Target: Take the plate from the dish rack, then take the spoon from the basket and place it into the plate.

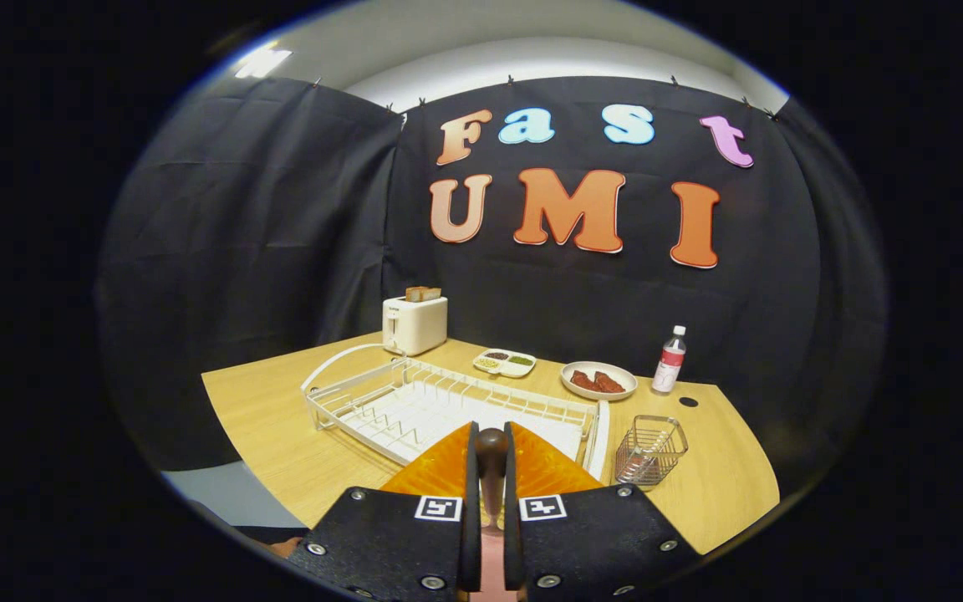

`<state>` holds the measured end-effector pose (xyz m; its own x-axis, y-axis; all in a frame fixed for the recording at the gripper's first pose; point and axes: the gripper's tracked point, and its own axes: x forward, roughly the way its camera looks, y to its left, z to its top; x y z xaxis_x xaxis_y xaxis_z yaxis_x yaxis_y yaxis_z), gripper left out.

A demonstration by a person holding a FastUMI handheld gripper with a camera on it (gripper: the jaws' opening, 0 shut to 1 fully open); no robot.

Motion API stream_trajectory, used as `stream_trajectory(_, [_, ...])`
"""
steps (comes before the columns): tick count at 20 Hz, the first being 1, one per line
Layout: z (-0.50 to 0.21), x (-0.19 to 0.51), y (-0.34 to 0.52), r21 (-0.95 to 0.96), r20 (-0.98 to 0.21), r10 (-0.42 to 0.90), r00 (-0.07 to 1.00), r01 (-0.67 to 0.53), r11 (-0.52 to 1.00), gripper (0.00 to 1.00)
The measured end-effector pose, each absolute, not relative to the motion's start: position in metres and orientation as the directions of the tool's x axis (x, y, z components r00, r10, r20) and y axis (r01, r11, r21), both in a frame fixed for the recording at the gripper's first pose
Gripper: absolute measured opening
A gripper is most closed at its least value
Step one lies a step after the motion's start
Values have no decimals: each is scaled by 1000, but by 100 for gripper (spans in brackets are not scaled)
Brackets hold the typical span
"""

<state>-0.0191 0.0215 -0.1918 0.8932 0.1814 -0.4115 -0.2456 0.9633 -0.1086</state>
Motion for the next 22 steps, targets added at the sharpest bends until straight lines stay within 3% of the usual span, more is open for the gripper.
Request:
stream_trajectory(12, [-210, -55, 11, -81, -373, 265, 889, -316, 945, 11])
stream_trajectory(19, [-237, -70, -21, -141, -445, 190, 875, -278, 950, 11])
stream_trajectory(22, [-237, -69, -27, -191, -455, 162, 876, -273, 943, 23])
